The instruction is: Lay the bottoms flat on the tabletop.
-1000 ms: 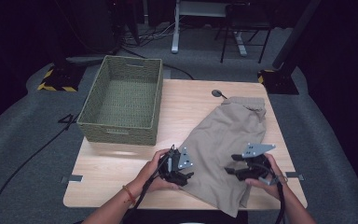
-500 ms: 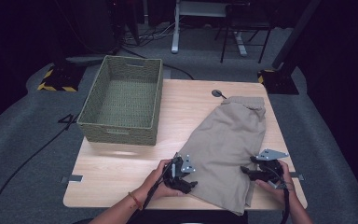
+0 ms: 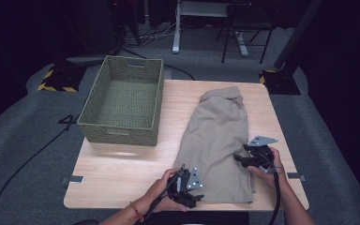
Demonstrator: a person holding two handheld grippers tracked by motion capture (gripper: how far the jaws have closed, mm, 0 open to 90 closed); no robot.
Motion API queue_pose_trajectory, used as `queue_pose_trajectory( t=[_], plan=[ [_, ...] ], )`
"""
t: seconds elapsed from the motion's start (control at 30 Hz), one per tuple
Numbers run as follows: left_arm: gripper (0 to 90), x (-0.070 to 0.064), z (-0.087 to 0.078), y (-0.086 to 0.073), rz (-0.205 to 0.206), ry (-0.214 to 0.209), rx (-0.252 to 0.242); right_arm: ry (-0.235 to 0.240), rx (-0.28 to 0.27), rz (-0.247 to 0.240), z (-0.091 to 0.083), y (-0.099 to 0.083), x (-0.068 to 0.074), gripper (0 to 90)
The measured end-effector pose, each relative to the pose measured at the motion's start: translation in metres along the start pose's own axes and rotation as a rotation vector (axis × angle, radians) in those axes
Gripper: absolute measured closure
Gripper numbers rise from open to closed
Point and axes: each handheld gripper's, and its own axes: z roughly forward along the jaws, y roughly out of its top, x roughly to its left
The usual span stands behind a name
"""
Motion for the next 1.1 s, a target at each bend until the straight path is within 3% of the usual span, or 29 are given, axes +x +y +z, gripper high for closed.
queue_pose_trajectory(
  t=[0.07,0.23,0.33,0.4,0.47,0.57,0.73,0.83,0.9,0.97,1.03,1.1],
  plan=[
    [26.2,0.012,-0.009,-0.003,-0.010,0.023,-0.018,0.013,-0.020,-0.014,-0.016,-0.003,0.007,36.0],
    [26.9,0.031,-0.005,-0.016,-0.028,0.063,0.041,0.122,-0.070,-0.061,-0.051,-0.013,0.036,32.7],
    [27.5,0.035,0.004,-0.021,-0.046,0.054,0.058,0.168,-0.039,-0.145,-0.056,-0.023,0.063,31.6],
    [27.5,0.035,0.008,-0.024,-0.063,0.049,0.050,0.191,-0.013,-0.164,-0.054,-0.031,0.072,32.1],
    [27.6,0.036,0.009,-0.025,-0.074,0.041,0.040,0.167,0.034,-0.190,-0.052,-0.038,0.075,32.1],
    [27.8,0.034,0.009,-0.027,-0.095,0.032,0.025,0.139,0.054,-0.164,-0.052,-0.049,0.068,33.2],
    [27.9,0.026,0.008,-0.029,-0.116,-0.003,0.026,0.090,0.075,-0.048,-0.063,-0.063,0.044,31.9],
    [28.3,0.010,0.007,-0.028,-0.091,-0.040,0.022,0.061,0.097,0.010,-0.069,-0.068,0.033,31.8],
    [28.7,-0.002,0.005,-0.025,-0.063,-0.053,0.041,0.041,0.102,-0.002,-0.072,-0.068,0.032,34.0],
    [30.2,-0.009,0.002,-0.022,-0.015,-0.047,0.059,0.039,0.053,-0.012,-0.076,-0.065,0.031,36.9],
    [26.3,-0.008,-0.004,-0.018,0.018,-0.040,0.038,0.047,-0.007,-0.003,-0.080,-0.057,0.028,37.0],
    [25.1,0.002,-0.009,-0.012,-0.003,-0.005,0.004,0.040,-0.064,-0.031,-0.082,-0.044,0.026,37.0]
  ],
)
